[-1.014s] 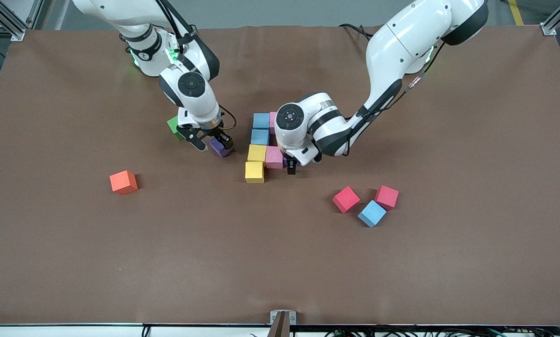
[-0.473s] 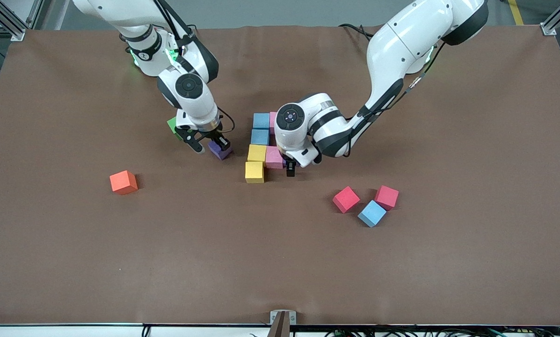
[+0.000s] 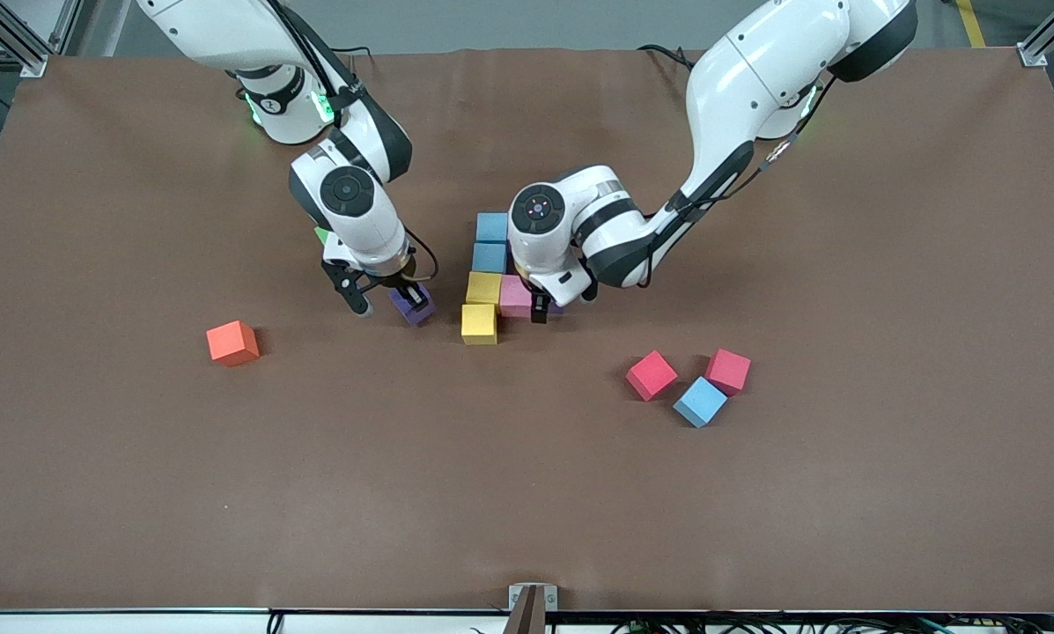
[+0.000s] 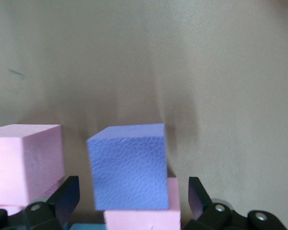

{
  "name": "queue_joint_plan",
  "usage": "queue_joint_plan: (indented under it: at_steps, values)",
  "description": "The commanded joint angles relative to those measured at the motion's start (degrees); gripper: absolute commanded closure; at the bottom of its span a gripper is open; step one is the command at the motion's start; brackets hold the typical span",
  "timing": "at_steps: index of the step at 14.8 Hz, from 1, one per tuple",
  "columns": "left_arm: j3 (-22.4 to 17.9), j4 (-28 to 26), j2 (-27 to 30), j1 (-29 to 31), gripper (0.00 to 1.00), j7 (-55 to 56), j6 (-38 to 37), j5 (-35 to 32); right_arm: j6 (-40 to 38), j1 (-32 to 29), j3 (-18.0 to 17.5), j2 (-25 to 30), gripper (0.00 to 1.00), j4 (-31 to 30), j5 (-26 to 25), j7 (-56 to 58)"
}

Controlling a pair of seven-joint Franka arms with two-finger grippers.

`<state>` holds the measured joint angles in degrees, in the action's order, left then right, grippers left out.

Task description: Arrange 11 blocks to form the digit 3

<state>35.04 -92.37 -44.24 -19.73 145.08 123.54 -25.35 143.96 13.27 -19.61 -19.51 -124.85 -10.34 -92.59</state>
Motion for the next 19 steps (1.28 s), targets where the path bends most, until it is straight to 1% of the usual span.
queue_joint_plan:
  at_steps: [1,3,5,7,10,11,14,16,17,19]
  values:
    - [0.47,-3.16,5.46,0.57,0.0,-2.43,-2.87,3.37,-1.05,0.27,-0.43,-2.63,1.0,3.64,-0.56,-1.45]
    - [0.47,-3.69,7.84,0.83,0.0,-4.79,-4.36,5.82,-1.4,0.7,-0.43,-4.21,1.0,5.75,-0.56,-2.58]
    - [0.47,-3.43,9.69,2.84,0.0,-8.83,-6.64,6.98,-3.41,1.67,-0.43,-5.53,1.0,8.3,-0.56,-3.47]
    - [0.38,-2.47,10.05,5.56,0.0,-14.88,-7.0,7.07,-4.13,1.94,-0.43,-5.89,1.0,9.45,-0.56,-3.64]
    - [0.03,-0.01,9.7,10.83,0.0,-21.75,-7.96,6.98,-4.22,2.81,-0.43,-6.76,1.0,10.59,-0.56,-4.87]
    - [0.03,0.96,9.43,12.07,0.0,-23.68,-9.8,7.07,-4.22,2.9,-0.43,-7.03,1.0,11.03,-0.56,-5.22]
    - [-0.06,4.2,6.55,15.06,0.0,-33.16,-10.43,6.28,-4.92,3.34,-0.43,-7.12,1.0,11.56,-0.56,-5.49]
    - [-0.58,6.23,4.96,15.25,0.0,-37.57,-9.56,6.28,-5.27,3.52,-0.43,-7.12,1.0,11.65,-0.56,-5.49]
    - [-1.45,7.02,4.51,15.16,0.0,-39.07,-8.42,6.37,-5.44,3.52,-0.43,-7.12,1.0,11.65,-0.65,-5.49]
    - [-2.6,7.12,4.16,14.54,0.0,-41.1,-5.96,6.19,-6.58,3.52,-0.34,-7.12,1.0,11.65,-1.0,-5.06]
